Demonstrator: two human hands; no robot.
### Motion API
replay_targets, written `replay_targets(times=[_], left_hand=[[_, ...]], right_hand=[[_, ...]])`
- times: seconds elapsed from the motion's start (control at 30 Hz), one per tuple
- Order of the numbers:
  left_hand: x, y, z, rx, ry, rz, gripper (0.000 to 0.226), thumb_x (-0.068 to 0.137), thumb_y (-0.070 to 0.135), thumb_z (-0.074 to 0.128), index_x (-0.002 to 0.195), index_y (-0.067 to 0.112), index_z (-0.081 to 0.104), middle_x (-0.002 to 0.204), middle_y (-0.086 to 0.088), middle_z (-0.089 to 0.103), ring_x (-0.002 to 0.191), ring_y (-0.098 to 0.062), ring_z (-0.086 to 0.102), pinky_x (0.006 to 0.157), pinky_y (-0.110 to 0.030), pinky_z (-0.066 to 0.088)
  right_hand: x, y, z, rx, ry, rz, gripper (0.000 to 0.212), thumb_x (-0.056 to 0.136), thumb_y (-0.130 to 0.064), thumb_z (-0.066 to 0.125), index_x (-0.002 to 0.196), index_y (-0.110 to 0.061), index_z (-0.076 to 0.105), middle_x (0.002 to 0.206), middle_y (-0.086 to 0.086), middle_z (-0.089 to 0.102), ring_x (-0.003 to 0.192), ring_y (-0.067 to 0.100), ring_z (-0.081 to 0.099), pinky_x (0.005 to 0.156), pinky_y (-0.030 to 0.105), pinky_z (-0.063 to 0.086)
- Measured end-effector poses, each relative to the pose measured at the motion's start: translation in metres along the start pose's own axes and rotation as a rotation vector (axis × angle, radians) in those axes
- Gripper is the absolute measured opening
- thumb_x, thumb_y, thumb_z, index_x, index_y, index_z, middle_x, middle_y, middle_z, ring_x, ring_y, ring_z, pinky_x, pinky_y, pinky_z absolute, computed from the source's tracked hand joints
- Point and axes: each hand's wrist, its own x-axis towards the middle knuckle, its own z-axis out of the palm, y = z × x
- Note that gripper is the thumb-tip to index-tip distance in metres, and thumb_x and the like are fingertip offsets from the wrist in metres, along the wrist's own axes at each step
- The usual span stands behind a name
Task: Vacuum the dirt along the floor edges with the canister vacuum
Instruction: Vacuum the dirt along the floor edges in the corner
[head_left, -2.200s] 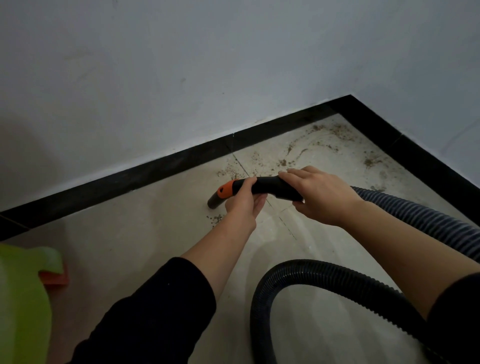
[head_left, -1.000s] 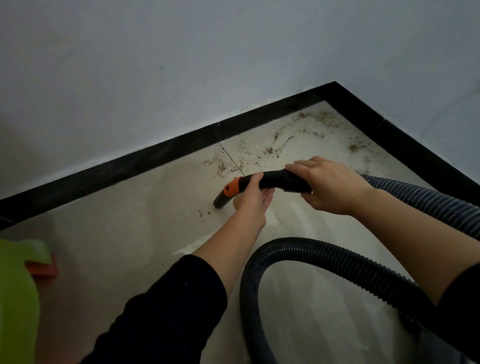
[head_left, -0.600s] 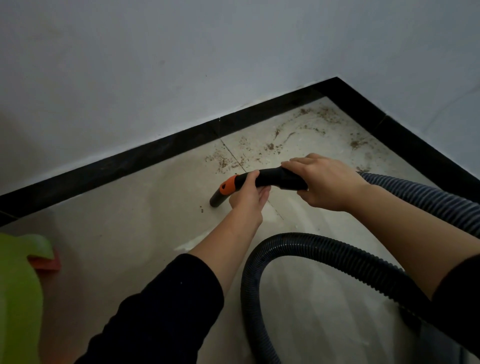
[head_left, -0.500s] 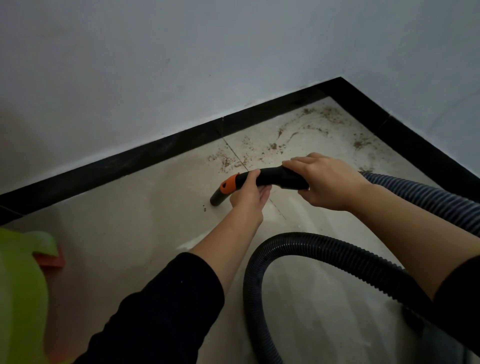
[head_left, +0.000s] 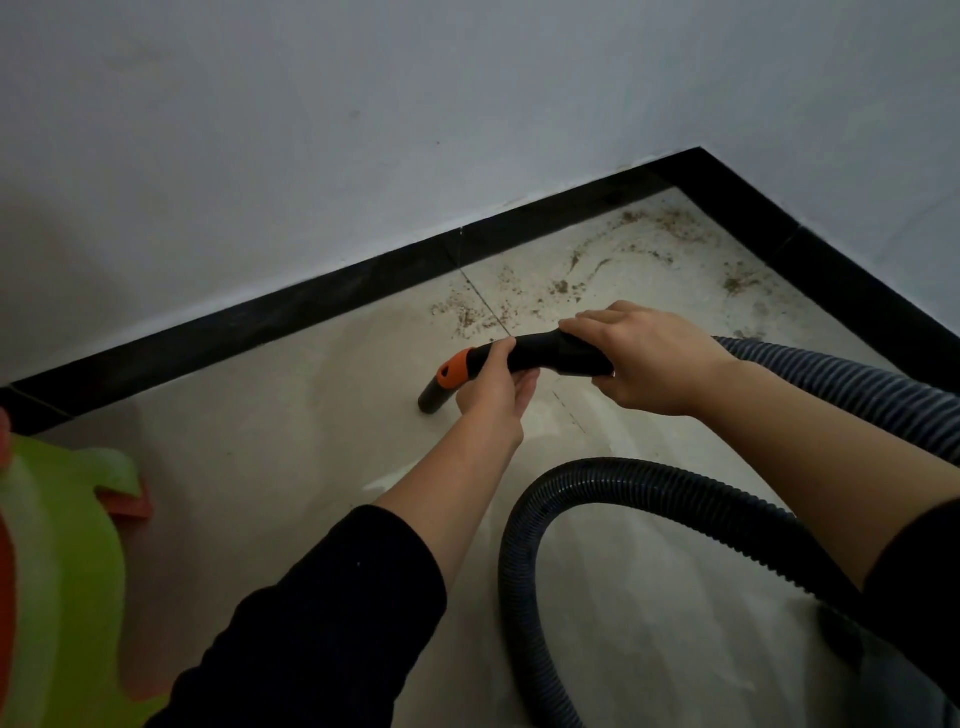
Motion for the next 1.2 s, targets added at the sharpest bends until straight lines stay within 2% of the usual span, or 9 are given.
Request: replay_targets(times=[0.1, 0.23, 0.33, 0.47, 0.6, 0.9, 1.03, 1.2], left_hand=[[-0.002, -0.003, 0.0, 0.003, -0.004, -0.011, 0.03, 0.087, 0.017, 0.072, 0.109, 0.0, 0.059, 0.101, -0.019, 0.072, 0.088, -0.022, 0.072, 0.081, -0.028, 0.059], [-0.004, -0.01, 0.007, -0.013, -0.03, -0.029, 0.019, 0.088, 0.016, 0.071, 0.093, 0.003, 0.058, 0.103, -0.02, 0.071, 0.092, -0.023, 0.071, 0.086, -0.029, 0.058], [-0.004, -0.017, 0.012, -0.019, -0.051, -0.034, 0.021, 0.088, 0.016, 0.071, 0.096, 0.001, 0.058, 0.105, -0.021, 0.071, 0.094, -0.024, 0.071, 0.085, -0.028, 0.057], [-0.005, -0.025, 0.019, -0.021, -0.074, -0.043, 0.018, 0.089, 0.016, 0.07, 0.09, 0.002, 0.057, 0.107, -0.022, 0.07, 0.09, -0.023, 0.07, 0.083, -0.026, 0.057], [-0.005, -0.032, 0.026, -0.007, -0.08, -0.054, 0.019, 0.089, 0.016, 0.07, 0.09, 0.002, 0.057, 0.106, -0.021, 0.07, 0.087, -0.021, 0.07, 0.084, -0.026, 0.057], [-0.003, -0.041, 0.035, 0.012, -0.09, -0.072, 0.021, 0.087, 0.016, 0.072, 0.089, 0.002, 0.057, 0.103, -0.021, 0.071, 0.081, -0.02, 0.07, 0.075, -0.023, 0.058], [0.0, -0.038, 0.041, 0.025, -0.11, -0.053, 0.022, 0.086, 0.016, 0.073, 0.094, 0.001, 0.058, 0.101, -0.021, 0.071, 0.08, -0.019, 0.071, 0.068, -0.021, 0.058], [0.003, -0.03, 0.052, 0.045, -0.149, -0.032, 0.025, 0.086, 0.015, 0.073, 0.1, 0.0, 0.059, 0.099, -0.02, 0.072, 0.082, -0.02, 0.071, 0.068, -0.021, 0.058]], right_hand=[[-0.001, 0.002, -0.001, -0.005, -0.001, -0.002, 0.047, 0.085, -0.022, 0.06, 0.13, -0.024, 0.048, 0.116, -0.005, 0.06, 0.103, 0.02, 0.053, 0.08, 0.037, 0.052], [-0.006, 0.008, -0.004, -0.008, -0.006, 0.017, 0.045, 0.085, -0.02, 0.06, 0.128, -0.024, 0.05, 0.114, -0.006, 0.061, 0.103, 0.019, 0.053, 0.08, 0.035, 0.051], [-0.011, 0.013, -0.004, 0.001, -0.006, 0.03, 0.045, 0.083, -0.018, 0.061, 0.127, -0.024, 0.051, 0.112, -0.006, 0.062, 0.101, 0.019, 0.053, 0.078, 0.037, 0.052], [-0.018, 0.021, -0.004, -0.005, -0.011, 0.045, 0.044, 0.082, -0.019, 0.061, 0.125, -0.026, 0.051, 0.109, -0.008, 0.061, 0.099, 0.018, 0.053, 0.076, 0.036, 0.052], [-0.025, 0.028, -0.003, 0.001, -0.01, 0.057, 0.044, 0.082, -0.019, 0.061, 0.124, -0.027, 0.052, 0.106, -0.009, 0.062, 0.097, 0.018, 0.053, 0.075, 0.037, 0.052], [-0.036, 0.037, -0.002, -0.002, -0.006, 0.085, 0.043, 0.082, -0.018, 0.061, 0.123, -0.027, 0.052, 0.105, -0.01, 0.061, 0.096, 0.018, 0.053, 0.074, 0.037, 0.053], [-0.037, 0.04, -0.003, -0.001, 0.019, 0.113, 0.043, 0.082, -0.018, 0.061, 0.124, -0.026, 0.052, 0.106, -0.008, 0.061, 0.097, 0.018, 0.054, 0.073, 0.037, 0.053], [-0.036, 0.044, -0.005, -0.002, 0.066, 0.143, 0.044, 0.083, -0.02, 0.061, 0.126, -0.025, 0.051, 0.106, -0.007, 0.061, 0.095, 0.019, 0.054, 0.073, 0.038, 0.053]])
